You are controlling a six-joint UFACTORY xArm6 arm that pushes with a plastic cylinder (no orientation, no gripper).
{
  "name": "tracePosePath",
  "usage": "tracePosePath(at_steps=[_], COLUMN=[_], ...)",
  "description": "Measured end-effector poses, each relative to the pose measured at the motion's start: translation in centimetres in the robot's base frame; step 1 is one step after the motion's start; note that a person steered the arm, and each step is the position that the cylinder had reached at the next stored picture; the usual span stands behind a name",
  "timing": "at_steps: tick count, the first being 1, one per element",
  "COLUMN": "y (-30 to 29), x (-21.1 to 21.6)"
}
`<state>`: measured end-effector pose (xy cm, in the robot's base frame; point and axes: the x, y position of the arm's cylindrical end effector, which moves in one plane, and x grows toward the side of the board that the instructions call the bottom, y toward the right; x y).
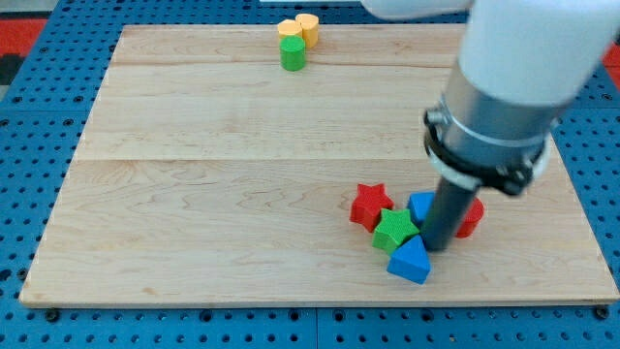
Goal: Push blue cube towards center
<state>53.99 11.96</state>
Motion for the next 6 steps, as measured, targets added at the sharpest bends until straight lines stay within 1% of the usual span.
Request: tracePosePath(at_steps=[1, 2, 3, 4, 5, 6], y=[-1.8, -1.3, 6.2, 8.5, -2.5, -8.4], x=[-4.2, -5.6, -5.6, -7.4, -8.6, -9.9])
